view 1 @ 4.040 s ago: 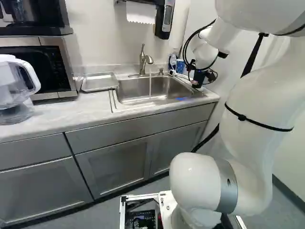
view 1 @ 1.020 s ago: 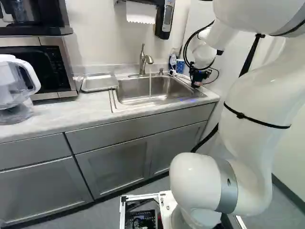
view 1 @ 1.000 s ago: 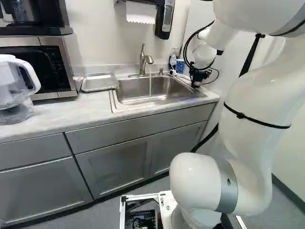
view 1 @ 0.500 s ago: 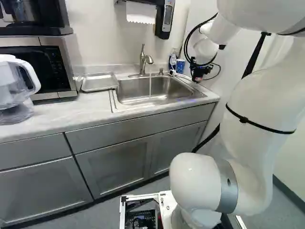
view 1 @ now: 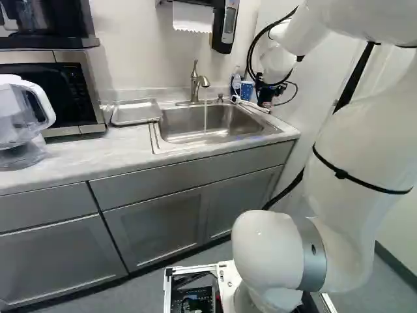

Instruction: Rinse the cup and place it in the tray

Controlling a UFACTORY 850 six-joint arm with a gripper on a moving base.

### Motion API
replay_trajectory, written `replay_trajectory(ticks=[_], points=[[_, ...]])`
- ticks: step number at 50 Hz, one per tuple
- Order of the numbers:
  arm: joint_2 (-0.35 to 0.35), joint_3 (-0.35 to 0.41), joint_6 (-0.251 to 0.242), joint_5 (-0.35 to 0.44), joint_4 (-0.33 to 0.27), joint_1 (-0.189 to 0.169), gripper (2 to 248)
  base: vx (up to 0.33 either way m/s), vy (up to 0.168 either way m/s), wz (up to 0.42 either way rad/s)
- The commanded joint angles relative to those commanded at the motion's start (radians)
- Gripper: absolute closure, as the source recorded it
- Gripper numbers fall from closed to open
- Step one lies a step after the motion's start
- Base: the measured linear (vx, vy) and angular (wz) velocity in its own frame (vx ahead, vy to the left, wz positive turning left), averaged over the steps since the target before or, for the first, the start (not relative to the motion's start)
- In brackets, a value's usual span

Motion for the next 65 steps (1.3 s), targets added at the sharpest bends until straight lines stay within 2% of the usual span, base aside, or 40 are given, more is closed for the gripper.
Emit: replay_trajectory(ticks=[19, 47, 65], points=[[0.02, 0.033, 0.0, 0.0, 0.0, 0.054, 127, 0.0, 0.0, 0.0], [-0.013, 0.061, 0.0, 0.0, 0.0, 0.08, 127, 0.0, 0.0, 0.0], [-0.031, 0.084, 0.0, 0.0, 0.0, 0.113, 127, 0.0, 0.0, 0.0]])
